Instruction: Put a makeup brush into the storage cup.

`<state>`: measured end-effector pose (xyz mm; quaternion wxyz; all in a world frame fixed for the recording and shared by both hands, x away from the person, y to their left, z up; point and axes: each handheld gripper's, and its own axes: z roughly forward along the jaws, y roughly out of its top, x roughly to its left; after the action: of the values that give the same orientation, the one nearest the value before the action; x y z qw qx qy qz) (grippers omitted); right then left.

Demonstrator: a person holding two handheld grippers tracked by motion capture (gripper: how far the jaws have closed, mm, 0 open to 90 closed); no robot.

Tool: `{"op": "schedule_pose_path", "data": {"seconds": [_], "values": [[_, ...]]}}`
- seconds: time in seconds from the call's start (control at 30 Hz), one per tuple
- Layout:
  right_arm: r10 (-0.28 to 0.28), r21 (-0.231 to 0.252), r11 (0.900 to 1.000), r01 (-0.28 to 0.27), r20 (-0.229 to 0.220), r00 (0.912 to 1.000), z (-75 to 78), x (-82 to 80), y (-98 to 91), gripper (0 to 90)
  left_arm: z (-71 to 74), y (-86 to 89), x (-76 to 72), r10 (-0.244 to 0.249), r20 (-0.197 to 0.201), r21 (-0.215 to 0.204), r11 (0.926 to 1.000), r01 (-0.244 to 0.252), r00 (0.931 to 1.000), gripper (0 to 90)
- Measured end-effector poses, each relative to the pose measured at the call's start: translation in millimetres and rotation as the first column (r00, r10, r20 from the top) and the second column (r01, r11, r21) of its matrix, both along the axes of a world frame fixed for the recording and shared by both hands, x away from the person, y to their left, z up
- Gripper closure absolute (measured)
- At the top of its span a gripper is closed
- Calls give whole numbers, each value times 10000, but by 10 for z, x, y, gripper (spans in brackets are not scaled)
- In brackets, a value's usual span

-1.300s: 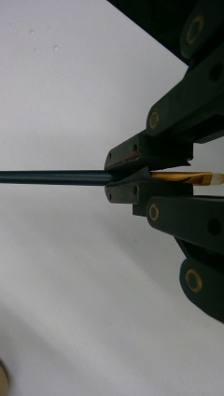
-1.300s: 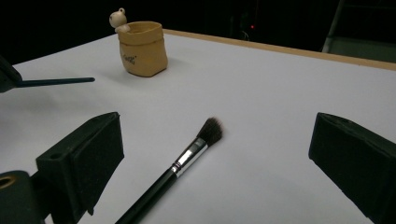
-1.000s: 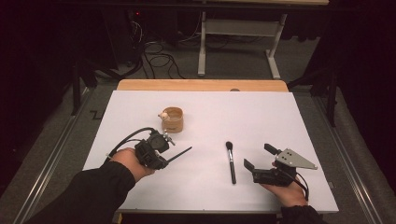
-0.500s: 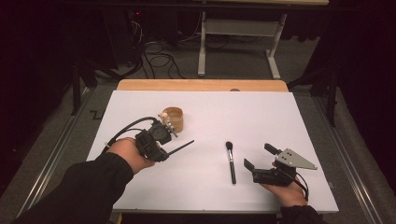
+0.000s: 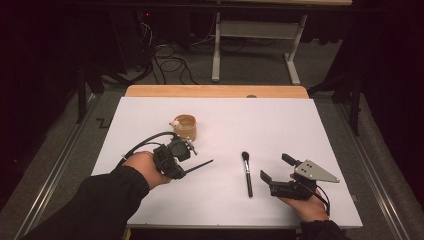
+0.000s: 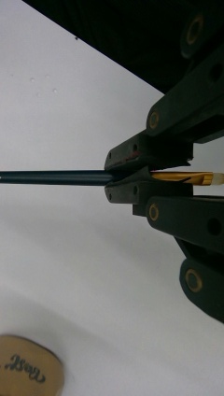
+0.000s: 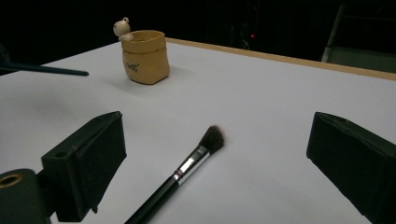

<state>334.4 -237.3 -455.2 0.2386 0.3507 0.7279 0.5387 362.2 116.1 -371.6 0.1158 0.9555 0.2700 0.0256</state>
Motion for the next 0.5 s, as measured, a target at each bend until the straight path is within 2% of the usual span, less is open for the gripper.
{"op": "schedule_pose_path", "data": {"seconds": [0.13, 0.23, 0.33, 0.5], "values": [[171, -198, 9997, -168, 173, 9997, 12, -17, 52, 66, -77, -52, -7, -273, -36, 233, 9994, 274, 9996, 833], [373, -545, 9979, -350, 414, 9984, 42, -50, 120, 78, -119, -84, -2, -421, -146, 336, 9985, 426, 9990, 833], [685, -856, 9943, -640, 510, 9963, 71, -75, 200, 151, -150, -120, -11, -592, -260, 443, 9972, 603, 9979, 834], [993, -1321, 9873, -883, 790, 9919, 150, -83, 317, 159, -168, -145, -14, -691, -358, 473, 9964, 708, 9970, 833]]}}
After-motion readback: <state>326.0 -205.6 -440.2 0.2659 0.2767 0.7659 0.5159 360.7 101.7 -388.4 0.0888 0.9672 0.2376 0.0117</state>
